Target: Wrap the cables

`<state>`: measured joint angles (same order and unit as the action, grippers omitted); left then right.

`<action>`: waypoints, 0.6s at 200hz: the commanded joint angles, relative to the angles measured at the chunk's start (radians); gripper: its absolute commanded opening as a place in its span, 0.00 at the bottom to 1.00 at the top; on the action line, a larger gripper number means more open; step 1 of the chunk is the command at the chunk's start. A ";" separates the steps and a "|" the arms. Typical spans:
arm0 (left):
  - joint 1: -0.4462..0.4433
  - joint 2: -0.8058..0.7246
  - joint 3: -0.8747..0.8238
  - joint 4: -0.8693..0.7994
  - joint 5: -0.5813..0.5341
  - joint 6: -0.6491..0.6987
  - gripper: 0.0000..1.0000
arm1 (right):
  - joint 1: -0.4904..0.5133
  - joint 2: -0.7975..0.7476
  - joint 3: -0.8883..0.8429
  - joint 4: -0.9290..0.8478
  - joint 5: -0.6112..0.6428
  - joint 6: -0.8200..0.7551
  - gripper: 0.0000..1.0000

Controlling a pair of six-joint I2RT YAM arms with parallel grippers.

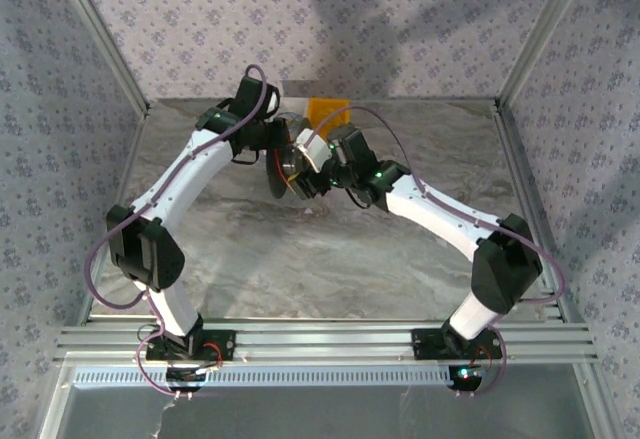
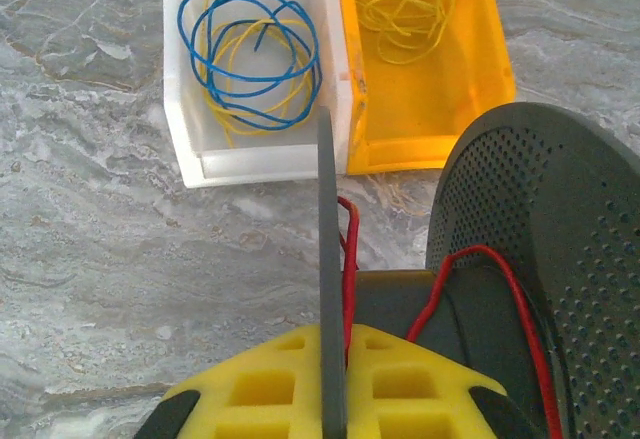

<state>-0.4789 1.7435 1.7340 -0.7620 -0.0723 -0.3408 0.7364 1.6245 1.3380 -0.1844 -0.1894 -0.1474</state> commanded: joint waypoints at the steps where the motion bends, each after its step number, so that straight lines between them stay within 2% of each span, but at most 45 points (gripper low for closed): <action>1: -0.012 0.007 0.017 0.009 -0.004 0.010 0.00 | -0.005 0.025 0.064 -0.036 0.032 0.053 0.68; 32: -0.022 0.025 0.037 0.002 -0.002 0.008 0.00 | 0.001 0.078 0.131 -0.084 0.107 0.095 0.68; 68: -0.037 0.050 0.075 -0.027 -0.021 0.018 0.00 | 0.012 0.148 0.230 -0.156 0.162 0.136 0.64; 101: -0.049 0.061 0.094 -0.039 -0.022 0.020 0.00 | 0.016 0.211 0.305 -0.232 0.187 0.152 0.50; 120: -0.047 0.059 0.099 -0.038 -0.005 0.017 0.00 | 0.015 0.227 0.311 -0.252 0.194 0.164 0.33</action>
<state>-0.4995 1.8210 1.7714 -0.7902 -0.1558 -0.3416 0.7513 1.8107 1.6112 -0.3878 -0.0372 0.0059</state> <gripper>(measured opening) 0.086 0.416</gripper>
